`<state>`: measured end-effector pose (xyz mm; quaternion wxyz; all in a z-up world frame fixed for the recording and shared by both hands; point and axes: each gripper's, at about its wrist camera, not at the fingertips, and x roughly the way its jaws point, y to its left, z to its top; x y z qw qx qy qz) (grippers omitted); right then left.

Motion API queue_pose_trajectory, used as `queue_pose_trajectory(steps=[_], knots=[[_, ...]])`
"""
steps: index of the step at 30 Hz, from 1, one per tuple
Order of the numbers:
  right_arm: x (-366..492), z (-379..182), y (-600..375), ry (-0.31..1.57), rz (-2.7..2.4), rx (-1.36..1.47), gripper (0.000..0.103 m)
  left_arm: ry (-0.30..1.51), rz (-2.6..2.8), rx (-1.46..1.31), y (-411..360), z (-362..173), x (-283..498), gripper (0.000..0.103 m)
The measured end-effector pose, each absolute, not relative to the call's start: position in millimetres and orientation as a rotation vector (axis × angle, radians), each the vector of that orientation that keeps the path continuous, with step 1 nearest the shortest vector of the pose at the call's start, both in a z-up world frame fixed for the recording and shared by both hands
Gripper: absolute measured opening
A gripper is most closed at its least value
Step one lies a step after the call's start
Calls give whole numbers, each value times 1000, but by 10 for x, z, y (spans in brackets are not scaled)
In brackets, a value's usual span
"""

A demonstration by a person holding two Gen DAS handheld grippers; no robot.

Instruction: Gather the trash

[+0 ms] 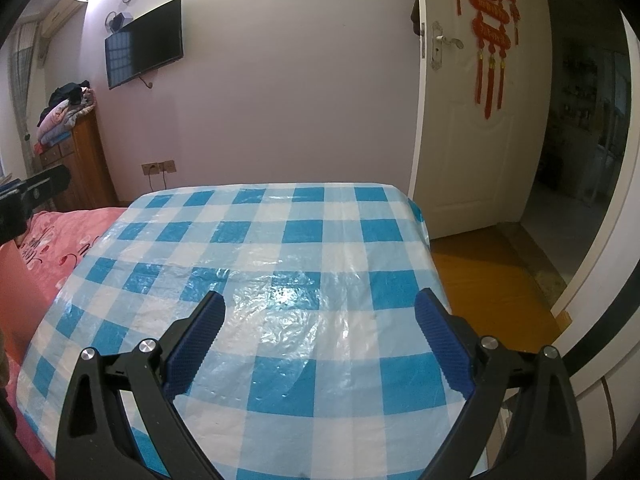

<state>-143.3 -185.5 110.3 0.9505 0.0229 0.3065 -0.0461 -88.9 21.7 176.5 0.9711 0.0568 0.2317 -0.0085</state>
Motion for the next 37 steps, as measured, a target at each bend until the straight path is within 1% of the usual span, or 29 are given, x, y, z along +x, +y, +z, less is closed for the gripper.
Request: queue_pose_trajectory(steps=[25, 37], knots=[[-1314, 905, -1912, 685, -86, 73, 94, 565, -57, 121, 143, 1332, -773, 99], [-910, 539, -1868, 811, -85, 76, 94, 800, -33, 126, 103, 536, -414, 99]])
